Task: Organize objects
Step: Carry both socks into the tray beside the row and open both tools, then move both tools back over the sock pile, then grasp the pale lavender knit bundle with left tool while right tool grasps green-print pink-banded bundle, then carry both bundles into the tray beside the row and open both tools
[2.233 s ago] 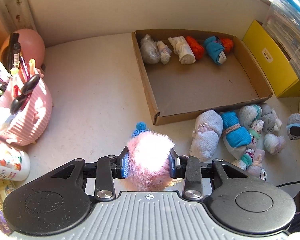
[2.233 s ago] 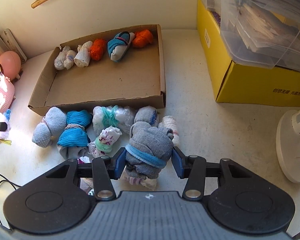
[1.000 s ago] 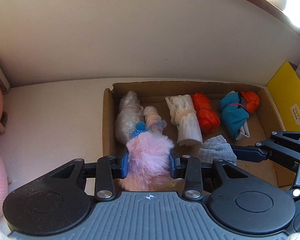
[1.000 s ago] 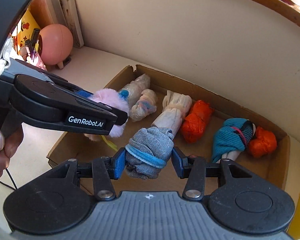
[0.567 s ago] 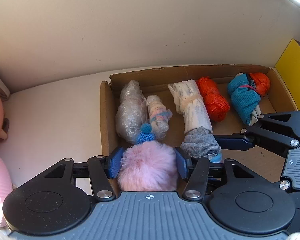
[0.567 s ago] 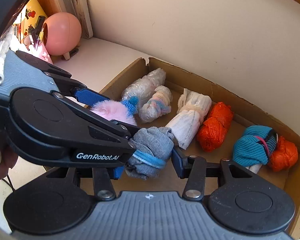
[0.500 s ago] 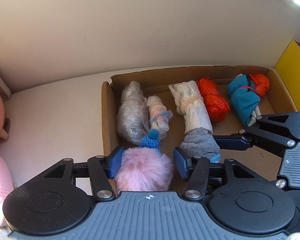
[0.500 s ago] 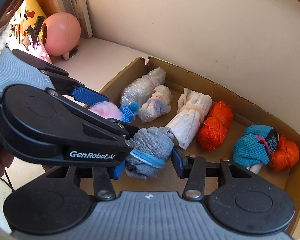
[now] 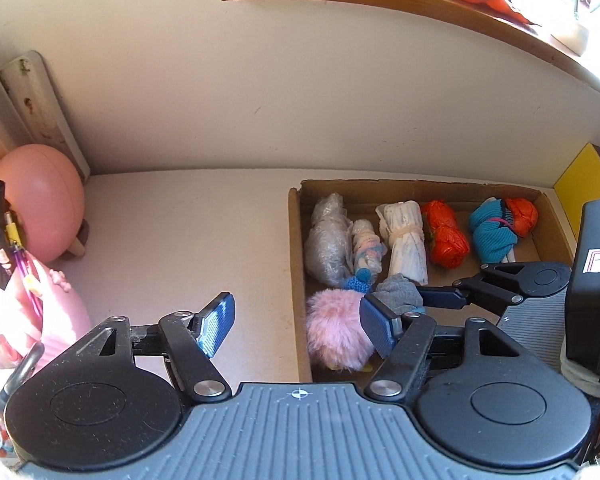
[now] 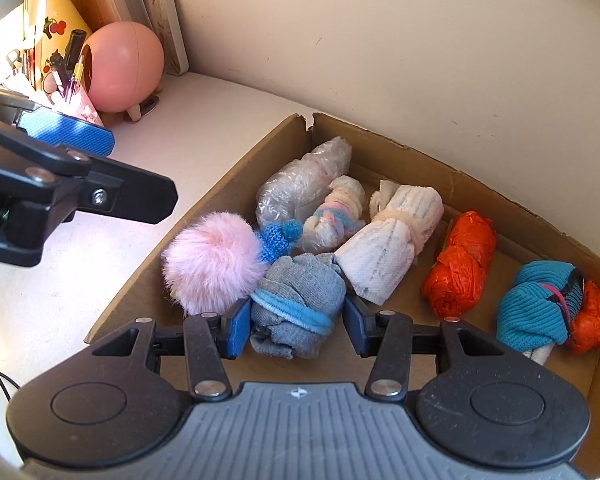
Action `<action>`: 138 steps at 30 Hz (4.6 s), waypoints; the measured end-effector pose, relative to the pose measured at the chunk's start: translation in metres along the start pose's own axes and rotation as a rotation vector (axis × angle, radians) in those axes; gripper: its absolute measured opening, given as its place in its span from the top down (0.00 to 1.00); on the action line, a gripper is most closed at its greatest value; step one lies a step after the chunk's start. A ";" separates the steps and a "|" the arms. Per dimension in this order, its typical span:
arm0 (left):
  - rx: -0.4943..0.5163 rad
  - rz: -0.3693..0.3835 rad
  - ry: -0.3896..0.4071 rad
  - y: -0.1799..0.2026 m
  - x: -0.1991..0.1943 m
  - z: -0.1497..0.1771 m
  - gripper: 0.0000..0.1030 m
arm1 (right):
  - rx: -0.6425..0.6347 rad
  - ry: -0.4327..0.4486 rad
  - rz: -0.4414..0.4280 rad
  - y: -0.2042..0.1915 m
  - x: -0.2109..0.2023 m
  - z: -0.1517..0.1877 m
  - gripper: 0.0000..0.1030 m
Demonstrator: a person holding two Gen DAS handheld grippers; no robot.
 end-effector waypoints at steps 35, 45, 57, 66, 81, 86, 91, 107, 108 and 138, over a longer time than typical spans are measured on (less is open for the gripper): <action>0.052 0.001 0.024 -0.008 -0.048 0.048 0.25 | 0.019 0.121 0.129 -0.047 -0.102 0.006 0.37; 0.060 -0.006 0.031 -0.036 -0.071 0.087 0.20 | 0.128 0.220 0.162 -0.047 -0.161 0.058 0.31; 0.191 0.102 -0.018 -0.007 -0.088 0.150 0.15 | 0.254 0.105 0.149 -0.064 -0.169 0.161 0.30; 0.331 0.083 0.030 0.032 -0.061 0.151 0.08 | 0.201 -0.053 0.112 -0.092 -0.092 0.187 0.30; 0.399 0.156 -0.049 0.082 -0.023 0.143 0.08 | 0.298 -0.077 0.284 -0.071 -0.097 0.215 0.29; 0.431 0.270 -0.089 0.090 -0.046 0.156 0.08 | 0.415 -0.017 0.315 -0.054 -0.122 0.221 0.29; 0.462 0.221 -0.099 0.083 -0.054 0.166 0.08 | 0.454 0.028 0.275 -0.052 -0.130 0.215 0.29; 0.398 0.105 -0.068 0.099 -0.013 0.129 0.12 | 0.463 -0.057 0.198 -0.045 -0.085 0.197 0.56; 0.410 0.102 -0.067 0.100 -0.011 0.130 0.17 | 0.458 -0.059 0.198 -0.046 -0.085 0.196 0.56; 0.393 0.002 0.217 0.005 -0.076 0.062 0.51 | 0.439 0.154 0.189 -0.044 -0.158 0.141 0.75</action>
Point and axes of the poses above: each gripper's, at about its wrist camera, not at the fingertips, and x roughly the way its jaws point, y to its right, z to its underside, the point moved 1 cm from there along x, roughly the way its jaws point, and after that the axes turned 15 degrees about -z, right-handed, at the moved point
